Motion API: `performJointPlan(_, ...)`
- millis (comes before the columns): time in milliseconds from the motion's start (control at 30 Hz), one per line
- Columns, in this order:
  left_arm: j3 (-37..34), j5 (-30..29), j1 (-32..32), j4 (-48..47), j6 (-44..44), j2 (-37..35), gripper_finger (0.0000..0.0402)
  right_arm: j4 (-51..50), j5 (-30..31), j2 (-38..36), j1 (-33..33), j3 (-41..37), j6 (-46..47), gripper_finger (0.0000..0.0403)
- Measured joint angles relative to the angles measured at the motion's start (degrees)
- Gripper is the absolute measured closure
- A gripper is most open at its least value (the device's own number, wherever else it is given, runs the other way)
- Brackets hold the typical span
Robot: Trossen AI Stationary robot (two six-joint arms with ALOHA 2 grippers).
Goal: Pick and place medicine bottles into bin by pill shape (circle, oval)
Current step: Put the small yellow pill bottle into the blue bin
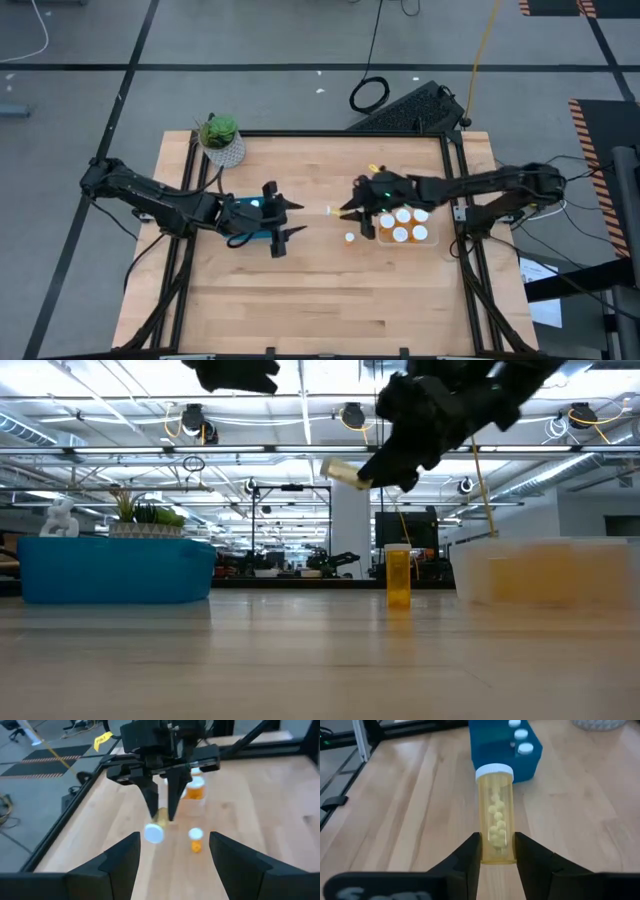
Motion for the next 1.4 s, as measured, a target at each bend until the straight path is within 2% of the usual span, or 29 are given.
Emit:
performJointPlan(100, 0.0, -0.1, -2.0, 1.5, -0.9, 0.0, 0.0163, 2.5, 2.9, -3.4, 2.1, -3.5, 0.2, 0.0303)
performJointPlan(267, 0.0, -0.2, -4.0, 1.5, -2.4, 0.0, 0.0162, 3.1, 7.4, -6.1, 4.9, -5.2, -0.3, 0.0303)
performJointPlan(400, 0.1, -0.2, -4.0, 2.4, -2.6, 0.8, 0.0148, 3.2, 7.5, -6.3, 5.9, -5.2, -1.2, 0.0303)
performJointPlan(533, 0.1, 0.2, -3.1, 7.4, 0.8, 3.8, 0.0119, 3.8, 7.4, -6.3, 6.0, -5.2, -1.7, 0.0303)
performJointPlan(667, 3.4, 0.3, -0.6, 8.3, 4.1, 6.7, 0.0093, 3.5, 7.4, -6.7, 5.9, -5.2, -2.4, 0.0303)
performJointPlan(867, 8.9, 6.3, 2.6, 3.7, 5.3, 8.6, 0.01, 3.7, 7.3, -7.1, 5.9, -5.2, -3.0, 0.0303)
performJointPlan(1133, 8.8, 6.4, 2.8, 2.3, 6.6, 12.4, 0.0122, 3.2, 7.3, -7.0, 5.8, -5.2, -3.5, 0.0303)
performJointPlan(1400, 8.6, 6.6, 2.7, 2.4, 5.7, 13.3, 0.0069, 3.0, 7.3, -7.0, 5.8, -5.2, -3.9, 0.0303)
